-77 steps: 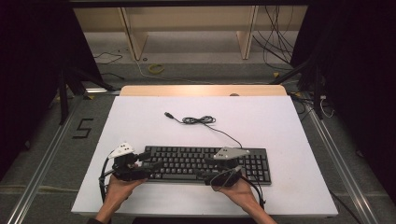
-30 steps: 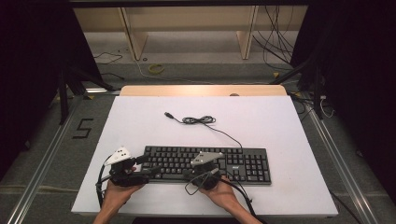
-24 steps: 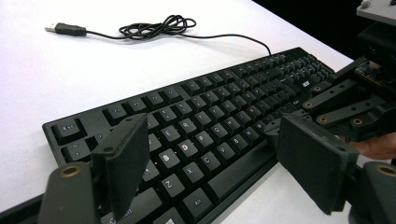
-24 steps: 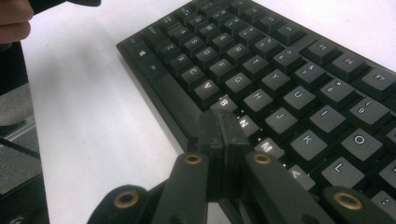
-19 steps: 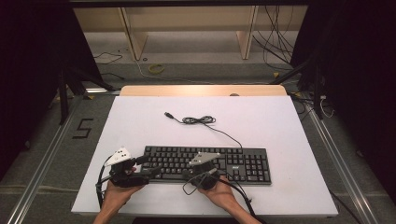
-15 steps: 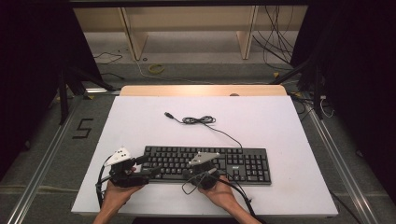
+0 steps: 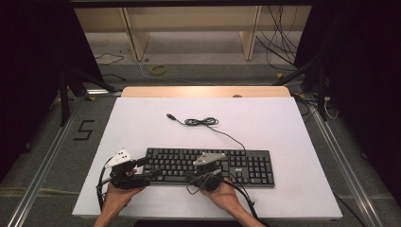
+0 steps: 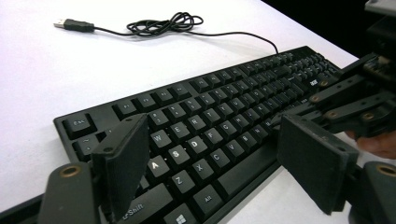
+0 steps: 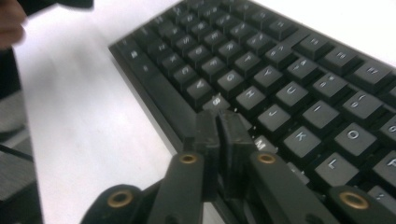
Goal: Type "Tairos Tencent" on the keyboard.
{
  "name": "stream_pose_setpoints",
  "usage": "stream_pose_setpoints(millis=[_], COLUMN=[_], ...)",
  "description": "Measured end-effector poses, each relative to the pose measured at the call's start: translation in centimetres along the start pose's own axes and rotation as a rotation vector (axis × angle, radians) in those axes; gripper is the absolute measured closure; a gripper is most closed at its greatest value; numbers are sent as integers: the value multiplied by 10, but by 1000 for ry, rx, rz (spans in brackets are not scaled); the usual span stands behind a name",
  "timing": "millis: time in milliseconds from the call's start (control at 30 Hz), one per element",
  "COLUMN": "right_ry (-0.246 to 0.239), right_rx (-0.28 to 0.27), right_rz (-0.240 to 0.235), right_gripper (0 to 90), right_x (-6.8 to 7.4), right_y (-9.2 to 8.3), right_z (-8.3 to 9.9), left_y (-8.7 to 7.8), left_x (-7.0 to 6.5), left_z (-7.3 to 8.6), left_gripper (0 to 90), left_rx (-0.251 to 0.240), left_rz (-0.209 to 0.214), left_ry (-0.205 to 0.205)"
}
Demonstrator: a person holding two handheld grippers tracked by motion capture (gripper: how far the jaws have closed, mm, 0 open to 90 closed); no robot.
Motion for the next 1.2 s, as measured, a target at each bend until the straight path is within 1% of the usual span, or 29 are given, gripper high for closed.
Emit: stream_pose_setpoints(millis=[100,200,333,400,533,600,667,767,933,1000,1100,1200], right_ry=[16,20,40,46,54,56,60,60,57,57,56,55], right_rx=[-39,-57,-75,-75,-77,-71,-69,-71,-60,-60,-64,-58], right_rz=[-21,-16,-20,-14,-14,-6,-9,-11,-11,-11,-12,-10], right_gripper=[805,754,683,632,568,504,493,445,407,409,422,428], right_x=[-1,-4,-9,-11,-14,-15,-16,-17,-19,-20,-21,-21], right_y=[-6,-10,-15,-15,-14,-13,-12,-12,-8,-7,-4,-1], right_z=[-4,-8,-13,-14,-17,-19,-22,-26,-32,-34,-38,-41], left_y=[-1,-1,-1,-1,-1,-1,-1,-1,-1,-1,0,1], left_x=[2,3,3,4,7,9,10,12,13,15,17,19], left_z=[0,0,0,1,2,2,2,3,6,7,9,11], left_gripper=[248,248,250,257,277,288,304,326,406,451,526,613], left_rx=[-3,-3,0,2,12,15,19,29,61,76,100,124], left_rz=[-5,-8,-13,-17,-32,-40,-45,-52,-63,-82,-98,-112], left_ry=[-3,-6,-8,-11,-20,-26,-32,-32,-35,-32,-40,-35])
Point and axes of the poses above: each handheld gripper's, and its own axes: y roughly forward along the jaws, z roughly out of its underside, x roughly to its left, the point moved 5 cm from there along y, roughly forward along the jaws, and after that the axes turned 2 degrees about x, right-handed, at the moved point
